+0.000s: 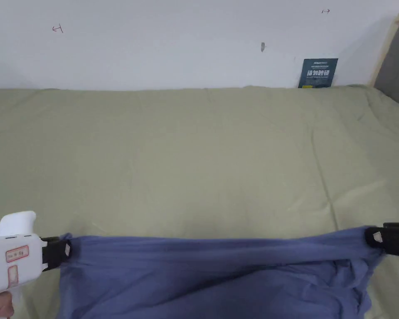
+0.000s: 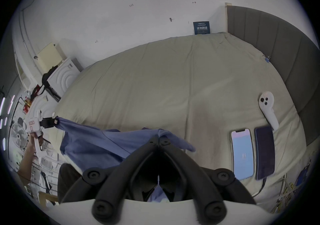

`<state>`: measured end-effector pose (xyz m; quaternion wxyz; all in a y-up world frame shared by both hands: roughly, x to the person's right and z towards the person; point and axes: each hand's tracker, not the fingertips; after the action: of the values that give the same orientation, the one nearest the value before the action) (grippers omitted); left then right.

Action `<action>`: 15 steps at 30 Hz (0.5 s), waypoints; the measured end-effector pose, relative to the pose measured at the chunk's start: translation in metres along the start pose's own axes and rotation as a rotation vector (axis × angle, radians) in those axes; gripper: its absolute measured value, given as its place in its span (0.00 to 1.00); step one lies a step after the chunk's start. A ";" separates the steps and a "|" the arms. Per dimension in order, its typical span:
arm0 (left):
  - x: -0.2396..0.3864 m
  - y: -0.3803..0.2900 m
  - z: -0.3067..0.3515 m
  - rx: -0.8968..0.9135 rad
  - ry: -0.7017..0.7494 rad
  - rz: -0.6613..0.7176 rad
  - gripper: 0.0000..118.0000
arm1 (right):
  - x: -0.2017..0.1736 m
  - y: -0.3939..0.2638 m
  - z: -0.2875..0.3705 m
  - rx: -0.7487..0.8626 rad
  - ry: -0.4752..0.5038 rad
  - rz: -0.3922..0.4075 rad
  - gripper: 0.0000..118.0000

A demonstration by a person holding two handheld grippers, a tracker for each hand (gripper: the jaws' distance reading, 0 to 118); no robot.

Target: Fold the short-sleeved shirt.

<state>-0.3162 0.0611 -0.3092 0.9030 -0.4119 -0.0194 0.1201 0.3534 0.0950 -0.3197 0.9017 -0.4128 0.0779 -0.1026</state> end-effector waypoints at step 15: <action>-0.023 -0.094 -0.006 -0.107 0.041 -0.008 0.03 | 0.033 -0.107 -0.027 -0.167 -0.026 -0.082 0.00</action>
<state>-0.3192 -0.0082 -0.2408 0.8804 -0.4620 -0.0091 0.1068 0.3664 -0.0008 -0.2575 0.8602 -0.4905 0.0575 -0.1273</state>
